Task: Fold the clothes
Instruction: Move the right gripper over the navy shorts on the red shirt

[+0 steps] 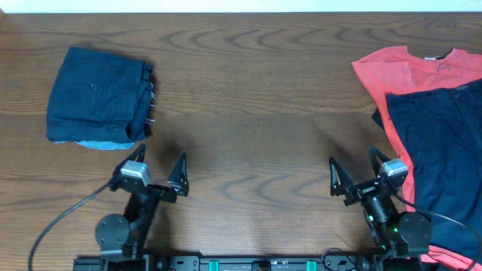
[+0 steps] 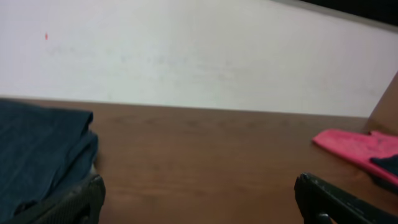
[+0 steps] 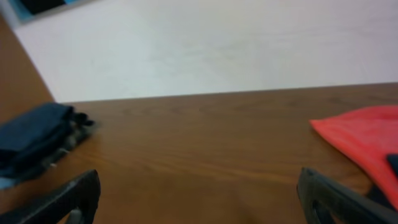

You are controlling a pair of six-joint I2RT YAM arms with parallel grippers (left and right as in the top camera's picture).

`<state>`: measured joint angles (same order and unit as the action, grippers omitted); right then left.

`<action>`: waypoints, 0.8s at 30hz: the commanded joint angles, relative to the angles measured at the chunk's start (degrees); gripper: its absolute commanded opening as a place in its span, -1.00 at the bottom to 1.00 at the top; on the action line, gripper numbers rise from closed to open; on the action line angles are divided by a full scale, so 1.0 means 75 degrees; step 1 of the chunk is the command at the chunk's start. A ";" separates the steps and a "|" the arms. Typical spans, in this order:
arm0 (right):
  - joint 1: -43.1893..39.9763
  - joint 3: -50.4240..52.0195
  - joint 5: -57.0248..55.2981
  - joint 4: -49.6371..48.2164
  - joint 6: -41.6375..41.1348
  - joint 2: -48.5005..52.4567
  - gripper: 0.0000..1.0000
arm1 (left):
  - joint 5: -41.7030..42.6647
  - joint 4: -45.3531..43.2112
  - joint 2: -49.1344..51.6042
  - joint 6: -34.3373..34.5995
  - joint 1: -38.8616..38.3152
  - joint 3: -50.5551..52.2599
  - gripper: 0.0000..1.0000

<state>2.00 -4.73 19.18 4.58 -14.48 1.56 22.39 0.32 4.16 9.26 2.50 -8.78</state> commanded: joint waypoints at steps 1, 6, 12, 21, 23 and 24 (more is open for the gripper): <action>-0.0058 -0.1000 0.0391 0.0606 -0.0265 0.0385 0.99 | 0.0125 0.0580 0.0941 0.0423 -0.0023 -0.1230 0.96; -0.0058 -0.2369 0.0402 0.2046 -0.0236 0.1950 0.99 | 0.0131 0.1801 0.3296 0.0417 -0.0023 -0.3226 0.95; -0.0099 -0.4785 0.0303 0.3698 -0.0111 0.5208 0.99 | 0.0131 0.4313 0.6577 0.0411 -0.0023 -0.6446 0.96; -0.1058 -0.9040 0.0154 0.6572 0.1862 1.0104 0.99 | 0.0134 0.6988 0.9431 0.0122 -0.0023 -0.8982 0.96; -0.1428 -0.9693 0.0061 0.6729 0.1923 1.1022 0.99 | 0.0219 0.7035 0.9582 0.0242 -0.0023 -0.8982 0.96; -0.1582 -0.9917 0.0041 0.6677 0.1926 1.1398 0.99 | 0.0221 0.7076 0.9646 0.0242 -0.0023 -0.8982 0.96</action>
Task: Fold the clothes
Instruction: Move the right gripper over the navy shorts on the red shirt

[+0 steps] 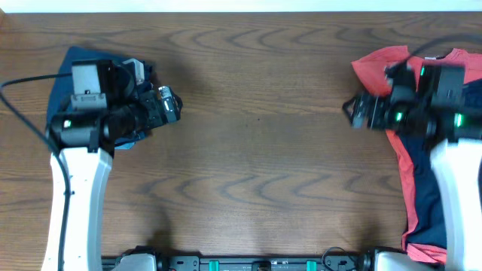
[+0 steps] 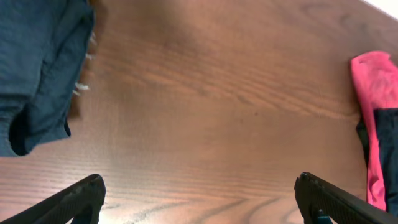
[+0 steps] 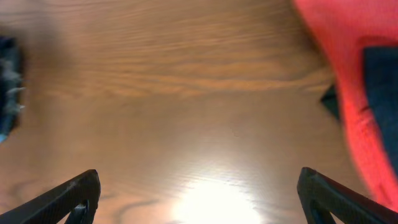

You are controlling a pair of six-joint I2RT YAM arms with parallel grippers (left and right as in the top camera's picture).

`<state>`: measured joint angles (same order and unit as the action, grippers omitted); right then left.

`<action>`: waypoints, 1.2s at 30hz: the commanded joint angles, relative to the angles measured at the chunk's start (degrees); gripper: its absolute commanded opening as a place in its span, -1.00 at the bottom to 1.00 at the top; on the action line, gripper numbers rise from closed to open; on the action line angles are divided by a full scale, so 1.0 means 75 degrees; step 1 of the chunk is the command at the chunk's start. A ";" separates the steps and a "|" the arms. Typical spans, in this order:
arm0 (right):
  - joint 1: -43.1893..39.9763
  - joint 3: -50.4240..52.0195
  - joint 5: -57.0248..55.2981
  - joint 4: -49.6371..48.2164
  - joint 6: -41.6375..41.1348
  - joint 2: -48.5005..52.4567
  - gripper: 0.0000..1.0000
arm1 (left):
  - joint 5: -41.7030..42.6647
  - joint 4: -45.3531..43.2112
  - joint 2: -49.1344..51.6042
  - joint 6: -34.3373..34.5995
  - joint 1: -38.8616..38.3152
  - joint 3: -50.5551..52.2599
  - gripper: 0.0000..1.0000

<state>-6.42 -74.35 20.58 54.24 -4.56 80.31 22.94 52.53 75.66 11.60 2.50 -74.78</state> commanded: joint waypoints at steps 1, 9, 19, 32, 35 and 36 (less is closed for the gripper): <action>-0.0586 -0.0787 -0.0137 -0.0020 0.0597 0.1215 0.98 | 0.0149 0.0143 0.0134 -0.0073 -0.0023 -0.0181 0.96; -0.1571 -0.0935 -0.0863 -0.0970 -0.0140 0.2970 0.78 | 0.0143 0.0612 0.0154 -0.0079 -0.0023 -0.0181 0.96; -0.1486 -0.0938 -0.1900 -0.2445 -0.0816 0.4403 0.60 | 0.0143 0.0589 0.0157 -0.0073 -0.0026 -0.0181 0.96; -0.0857 -0.0927 -0.3177 -0.2917 -0.0816 0.4782 0.26 | 0.0143 0.0589 0.0157 -0.0073 -0.0023 -0.0181 0.96; -0.0863 -0.0863 -0.3235 -0.2906 -0.0816 0.4855 0.26 | 0.0143 0.0592 0.0157 -0.0073 -0.0023 -0.0181 0.96; -0.0863 -0.0857 -0.3229 -0.2908 -0.0819 0.4905 0.26 | 0.0143 0.0592 0.0157 -0.0073 -0.0026 -0.0181 0.96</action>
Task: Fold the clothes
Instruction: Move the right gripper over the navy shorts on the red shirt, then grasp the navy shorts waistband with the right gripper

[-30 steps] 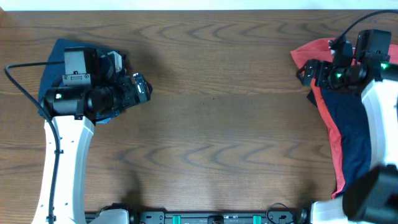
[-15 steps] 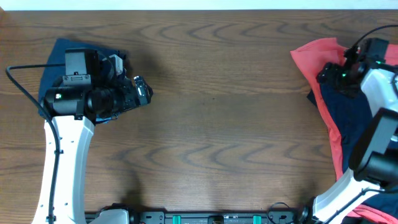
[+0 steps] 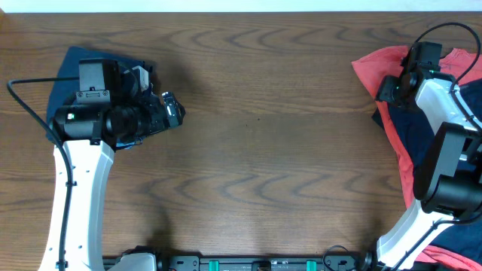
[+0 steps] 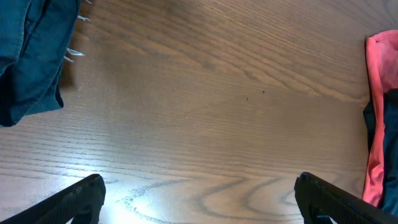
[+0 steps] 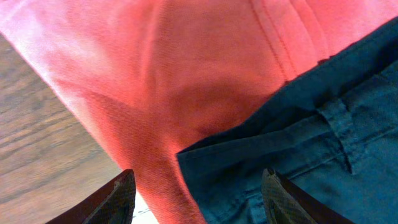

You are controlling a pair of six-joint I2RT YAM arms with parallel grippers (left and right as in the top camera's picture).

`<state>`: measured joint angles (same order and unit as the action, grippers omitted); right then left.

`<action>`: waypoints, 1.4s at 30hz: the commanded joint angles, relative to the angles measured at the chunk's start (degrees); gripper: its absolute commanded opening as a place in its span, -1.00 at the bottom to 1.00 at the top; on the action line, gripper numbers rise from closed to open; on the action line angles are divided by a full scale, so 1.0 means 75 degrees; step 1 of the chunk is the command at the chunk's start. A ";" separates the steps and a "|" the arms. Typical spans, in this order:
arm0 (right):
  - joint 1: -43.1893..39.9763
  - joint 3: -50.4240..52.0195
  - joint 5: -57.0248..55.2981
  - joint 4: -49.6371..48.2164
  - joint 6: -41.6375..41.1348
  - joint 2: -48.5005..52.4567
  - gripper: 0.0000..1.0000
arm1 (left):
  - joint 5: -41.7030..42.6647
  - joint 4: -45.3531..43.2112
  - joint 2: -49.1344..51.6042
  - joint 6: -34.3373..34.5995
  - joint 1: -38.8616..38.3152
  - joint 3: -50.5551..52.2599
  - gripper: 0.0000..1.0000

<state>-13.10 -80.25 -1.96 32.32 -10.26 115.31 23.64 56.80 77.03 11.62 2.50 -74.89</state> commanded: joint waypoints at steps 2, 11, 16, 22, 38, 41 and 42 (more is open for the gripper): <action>0.0029 -0.0070 -0.0230 0.0000 -0.0055 0.0353 0.22 | 0.0050 0.0020 -0.0026 -0.0076 -0.0023 -0.0166 0.95; -0.0006 -0.0070 -0.0784 0.0134 -0.0061 0.0405 -0.22 | 0.0050 0.0055 -0.0026 -0.0076 -0.0023 -0.0166 0.96; -0.0216 -0.0073 -0.1145 0.0207 -0.0058 0.0405 -0.61 | 0.0050 0.0055 -0.0026 -0.0079 -0.0023 -0.0166 0.96; -0.0542 -0.0102 -0.0650 0.0396 -0.0055 0.0015 -0.90 | 0.0050 0.0052 -0.0026 -0.0076 -0.0023 -0.0166 0.96; -0.1440 -0.0271 0.0644 -0.0230 0.0268 -0.3637 -0.91 | -0.0009 0.2171 -0.0114 -0.0452 0.0723 -0.1530 0.96; -0.1218 -0.0586 0.1728 -0.0227 0.0300 -0.4325 -0.85 | -0.0009 0.2658 -0.0119 -0.0455 0.0985 -0.2139 0.95; -0.1090 -0.0711 0.2031 -0.0227 0.0297 -0.4520 -0.85 | -0.0009 0.2783 -0.0119 -0.0455 0.1067 -0.2340 0.96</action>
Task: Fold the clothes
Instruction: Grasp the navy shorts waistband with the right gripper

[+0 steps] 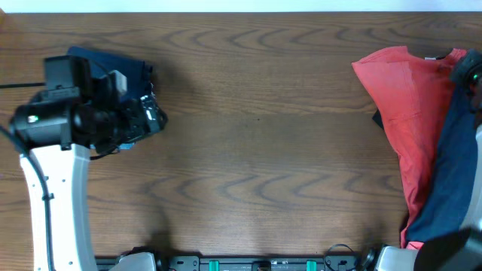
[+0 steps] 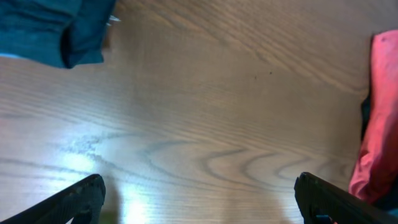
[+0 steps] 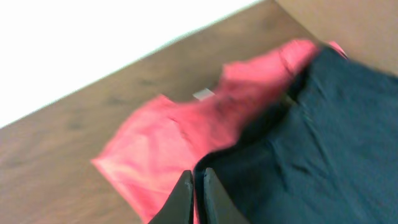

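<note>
A dark navy garment point(image 1: 452, 169) lies over a red shirt point(image 1: 395, 90) at the table's right edge, bunched into a narrow strip. My right gripper point(image 3: 198, 180) is shut on the navy garment's point(image 3: 311, 137) edge, held above the red shirt point(image 3: 180, 130); overhead it shows only at the frame's right edge point(image 1: 468, 75). A folded blue stack point(image 1: 105, 64) sits at the far left. My left gripper point(image 1: 151, 119) hovers beside it, open and empty point(image 2: 199, 196), fingers point(image 2: 78, 198) wide apart over bare wood.
The wooden table point(image 1: 256, 150) stretches between the two piles. A white wall point(image 3: 93, 43) lies beyond the far edge. The red shirt point(image 2: 379, 124) also shows at the right of the left wrist view, and the blue stack point(image 2: 56, 25) at its top left.
My right gripper was open over the navy garment's edge; now it is shut on that edge and raised, with the garment drawn rightward and more red shirt bared. The left arm shifted left.
Both grippers stood open at the table's front edge. Then the left was beside the folded blue stack and the right at the red shirt. Then the right was open, close over the navy garment's edge. Now it holds that edge lifted.
</note>
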You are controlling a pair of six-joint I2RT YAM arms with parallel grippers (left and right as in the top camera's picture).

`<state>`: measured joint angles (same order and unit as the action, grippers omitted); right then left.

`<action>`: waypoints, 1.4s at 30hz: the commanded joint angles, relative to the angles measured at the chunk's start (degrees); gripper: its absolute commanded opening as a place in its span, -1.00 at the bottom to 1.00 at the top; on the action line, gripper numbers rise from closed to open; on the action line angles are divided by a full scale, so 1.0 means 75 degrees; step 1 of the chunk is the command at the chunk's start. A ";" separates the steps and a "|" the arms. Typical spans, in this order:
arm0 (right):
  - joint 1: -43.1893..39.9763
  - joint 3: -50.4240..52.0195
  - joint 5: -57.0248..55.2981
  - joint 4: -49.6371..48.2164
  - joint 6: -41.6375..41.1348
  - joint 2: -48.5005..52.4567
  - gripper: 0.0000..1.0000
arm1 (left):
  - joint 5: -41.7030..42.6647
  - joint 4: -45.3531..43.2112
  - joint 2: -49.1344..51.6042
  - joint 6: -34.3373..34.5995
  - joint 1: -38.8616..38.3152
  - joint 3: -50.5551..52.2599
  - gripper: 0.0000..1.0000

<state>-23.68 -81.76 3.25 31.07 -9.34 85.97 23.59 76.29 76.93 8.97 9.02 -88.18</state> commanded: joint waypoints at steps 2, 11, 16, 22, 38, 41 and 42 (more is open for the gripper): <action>0.0708 -0.0764 0.1932 -0.0052 0.0169 -0.0985 -0.80 | -0.0006 0.0391 -0.0131 -0.0102 0.0350 -0.0950 0.95; 0.4290 -0.1040 0.0507 0.0420 0.0149 -0.1612 -0.64 | -0.0012 0.0507 -0.0417 -0.0105 0.0676 -0.1929 0.96; 0.4293 -0.1040 -0.0994 0.1212 -0.0224 -0.1207 -0.49 | -0.0009 0.0510 -0.0425 -0.0105 0.0676 -0.1926 0.96; 0.3002 -0.1040 -0.1454 0.2288 -0.0609 0.0087 -0.06 | -0.0006 0.0507 -0.0420 -0.0105 0.0673 -0.1926 0.95; 0.1591 -0.1040 -0.0350 0.1294 -0.0460 0.4255 0.14 | -0.0006 0.0507 -0.0358 -0.0102 0.0673 -0.1923 0.96; 0.1612 -0.1040 -0.0527 0.1142 -0.0460 0.4532 0.12 | -0.0006 0.0510 -0.0329 -0.0102 0.0673 -0.1923 0.96; 0.1609 -0.1040 -0.0647 0.1131 -0.0460 0.4613 0.11 | -0.0006 0.0510 -0.0323 -0.0102 0.0673 -0.1923 0.96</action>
<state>-11.62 -89.52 -1.08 39.94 -13.91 119.24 23.62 79.92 73.93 8.97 13.78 -101.93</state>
